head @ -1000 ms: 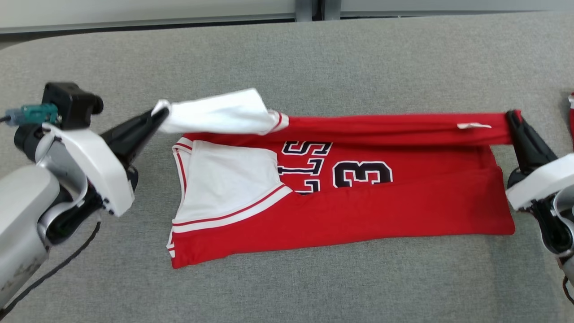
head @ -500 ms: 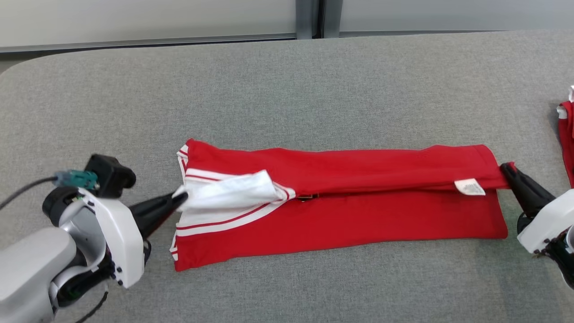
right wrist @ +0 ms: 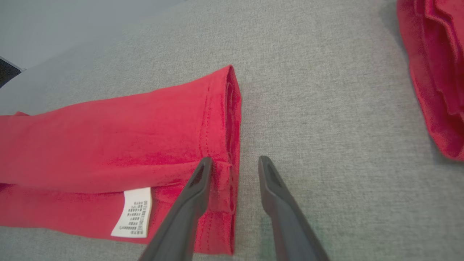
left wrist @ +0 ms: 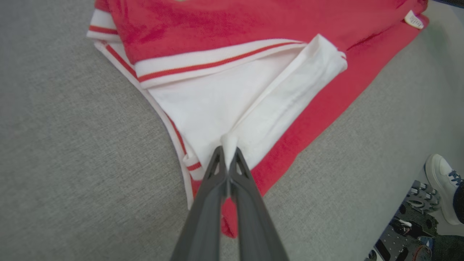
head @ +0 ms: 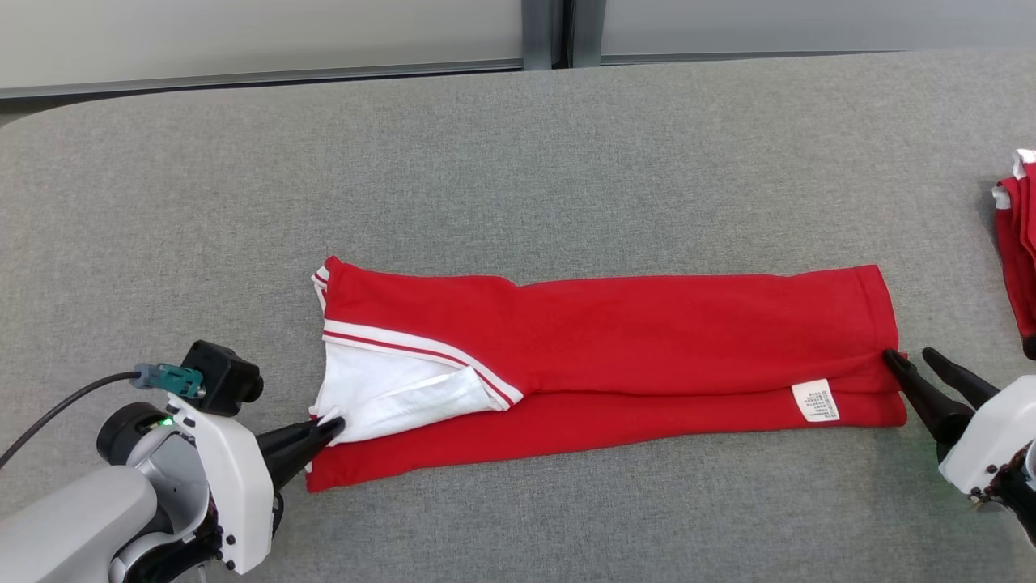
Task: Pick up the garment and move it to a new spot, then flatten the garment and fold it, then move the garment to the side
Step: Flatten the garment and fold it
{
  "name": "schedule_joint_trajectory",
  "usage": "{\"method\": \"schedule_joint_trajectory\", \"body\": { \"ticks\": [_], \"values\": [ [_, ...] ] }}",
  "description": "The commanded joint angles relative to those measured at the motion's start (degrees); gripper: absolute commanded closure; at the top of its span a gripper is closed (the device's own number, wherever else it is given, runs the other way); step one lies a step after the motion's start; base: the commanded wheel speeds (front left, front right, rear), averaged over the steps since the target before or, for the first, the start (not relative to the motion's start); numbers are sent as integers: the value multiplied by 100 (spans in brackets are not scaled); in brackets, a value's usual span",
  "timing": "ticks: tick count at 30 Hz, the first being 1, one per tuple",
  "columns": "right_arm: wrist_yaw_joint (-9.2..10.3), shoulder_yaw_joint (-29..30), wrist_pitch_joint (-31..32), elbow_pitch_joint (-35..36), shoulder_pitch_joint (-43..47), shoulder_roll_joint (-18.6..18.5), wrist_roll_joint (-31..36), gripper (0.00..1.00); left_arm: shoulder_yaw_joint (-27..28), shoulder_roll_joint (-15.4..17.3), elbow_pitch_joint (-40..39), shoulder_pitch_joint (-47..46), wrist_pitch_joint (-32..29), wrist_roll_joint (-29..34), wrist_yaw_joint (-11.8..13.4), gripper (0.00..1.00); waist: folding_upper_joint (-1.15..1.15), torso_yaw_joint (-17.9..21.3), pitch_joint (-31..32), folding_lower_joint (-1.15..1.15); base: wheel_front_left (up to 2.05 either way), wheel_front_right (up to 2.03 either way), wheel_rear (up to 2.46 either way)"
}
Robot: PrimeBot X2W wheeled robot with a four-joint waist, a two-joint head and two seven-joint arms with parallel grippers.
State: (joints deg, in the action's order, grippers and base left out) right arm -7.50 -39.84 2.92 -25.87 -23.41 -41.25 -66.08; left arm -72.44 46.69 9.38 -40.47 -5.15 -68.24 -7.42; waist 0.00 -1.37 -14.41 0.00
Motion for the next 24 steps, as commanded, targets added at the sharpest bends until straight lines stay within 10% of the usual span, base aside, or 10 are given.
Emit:
{"method": "schedule_joint_trajectory", "body": {
  "ticks": [1,13,24],
  "values": [
    [2,63,33,-46,65,-90,-43,0,1,-26,10,101,-36,-102,5,9,0,0,6,0,0,0,0],
    [1,501,-299,-582,-201,23,251,0,15,-1,-56,117,11,24,23,0,0,-2,106,0,0,0,0],
    [1,1034,-1620,-128,-237,518,782,0,1161,-476,364,299,1832,-313,717,0,0,-34,373,0,0,0,0]
  ]
}}
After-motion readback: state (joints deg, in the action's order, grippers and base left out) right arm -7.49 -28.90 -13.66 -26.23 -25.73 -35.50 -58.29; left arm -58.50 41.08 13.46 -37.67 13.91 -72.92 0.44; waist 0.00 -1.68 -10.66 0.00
